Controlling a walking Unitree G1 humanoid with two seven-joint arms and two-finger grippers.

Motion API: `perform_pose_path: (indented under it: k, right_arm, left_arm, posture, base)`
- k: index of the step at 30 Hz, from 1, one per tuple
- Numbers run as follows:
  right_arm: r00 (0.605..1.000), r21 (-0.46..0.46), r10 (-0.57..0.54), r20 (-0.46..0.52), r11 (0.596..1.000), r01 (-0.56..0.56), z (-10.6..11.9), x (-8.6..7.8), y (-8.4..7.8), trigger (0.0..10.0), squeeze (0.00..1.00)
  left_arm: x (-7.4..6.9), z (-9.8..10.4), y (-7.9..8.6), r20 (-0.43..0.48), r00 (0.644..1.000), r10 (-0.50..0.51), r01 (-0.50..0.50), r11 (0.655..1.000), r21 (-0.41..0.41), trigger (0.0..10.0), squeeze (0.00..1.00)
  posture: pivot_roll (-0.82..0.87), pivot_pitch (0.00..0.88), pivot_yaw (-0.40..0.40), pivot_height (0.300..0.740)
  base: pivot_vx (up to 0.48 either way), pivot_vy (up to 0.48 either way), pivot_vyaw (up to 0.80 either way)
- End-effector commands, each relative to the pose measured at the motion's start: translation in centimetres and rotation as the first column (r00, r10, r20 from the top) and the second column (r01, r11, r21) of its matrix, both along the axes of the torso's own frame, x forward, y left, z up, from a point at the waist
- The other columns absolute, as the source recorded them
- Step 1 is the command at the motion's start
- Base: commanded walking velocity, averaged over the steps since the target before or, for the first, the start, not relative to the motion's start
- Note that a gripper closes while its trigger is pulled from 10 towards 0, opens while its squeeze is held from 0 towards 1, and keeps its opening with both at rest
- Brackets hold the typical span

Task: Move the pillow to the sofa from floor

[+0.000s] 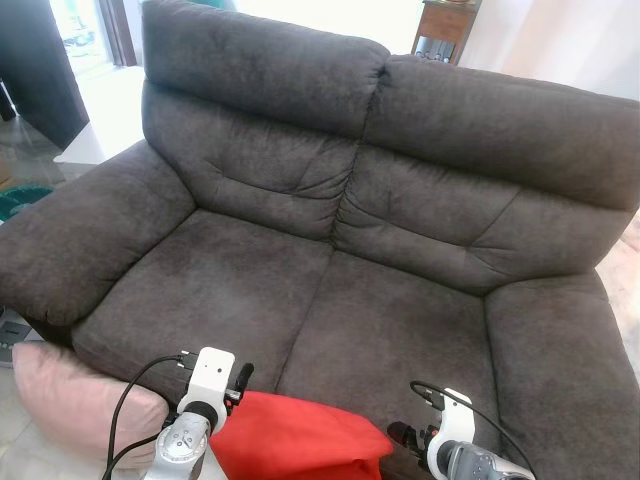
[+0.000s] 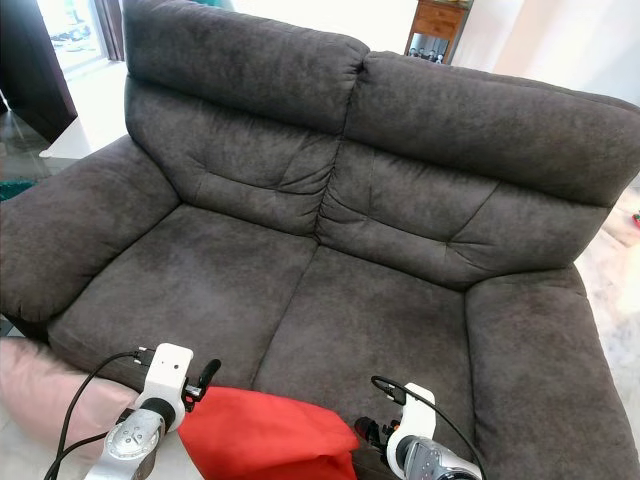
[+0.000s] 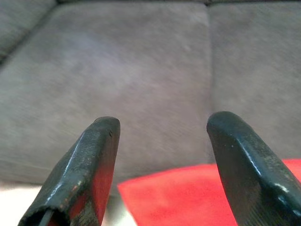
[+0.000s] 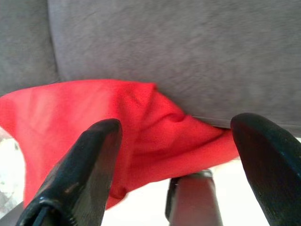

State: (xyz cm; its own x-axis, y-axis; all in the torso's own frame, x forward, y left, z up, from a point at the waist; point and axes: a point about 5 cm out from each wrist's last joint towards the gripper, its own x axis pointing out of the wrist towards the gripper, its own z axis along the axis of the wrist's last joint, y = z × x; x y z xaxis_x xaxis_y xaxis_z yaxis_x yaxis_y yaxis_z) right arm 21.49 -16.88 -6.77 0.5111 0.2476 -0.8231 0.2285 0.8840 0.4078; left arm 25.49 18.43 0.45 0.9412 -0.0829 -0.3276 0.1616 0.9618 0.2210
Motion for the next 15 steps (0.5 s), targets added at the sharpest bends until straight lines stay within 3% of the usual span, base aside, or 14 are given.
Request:
perform_pose_path:
  k: [1, 3, 8, 15]
  right_arm:
    - [1.000, -0.002, -0.004, -0.004, 1.000, 0.004, -0.1, 0.0, 0.4, 10.0, 0.00]
    - [1.000, 0.020, 0.014, 0.004, 1.000, -0.014, -0.1, 0.1, 1.6, 10.0, 0.00]
    - [1.000, 0.051, 0.007, 0.002, 0.999, -0.008, -0.3, -0.1, 3.5, 10.0, 0.00]
    - [0.997, 0.060, 0.075, -0.020, 0.996, -0.074, -0.5, -0.7, 5.2, 10.0, 0.00]
  left_arm:
    - [0.0, 0.2, 0.7, -0.003, 1.000, 0.023, -0.023, 1.000, 0.005, 10.0, 0.00]
    - [0.0, 0.4, 2.2, -0.001, 0.998, 0.066, -0.066, 0.998, 0.010, 10.0, 0.00]
    - [-0.4, 0.4, 3.6, -0.009, 0.997, 0.081, -0.081, 0.996, 0.033, 10.0, 0.00]
    - [1.2, 1.2, 2.7, 0.008, 0.997, 0.073, -0.073, 0.997, 0.012, 10.0, 0.00]
  posture:
    - [0.28, 0.000, -0.171, 0.740]
    - [0.29, 0.000, -0.161, 0.740]
    - [0.29, 0.000, -0.144, 0.740]
    - [0.26, 0.000, -0.144, 0.740]
  base:
    - [0.000, 0.000, 0.00]
    - [0.000, 0.000, 0.00]
    - [0.000, 0.000, 0.00]
    - [0.000, 0.000, 0.00]
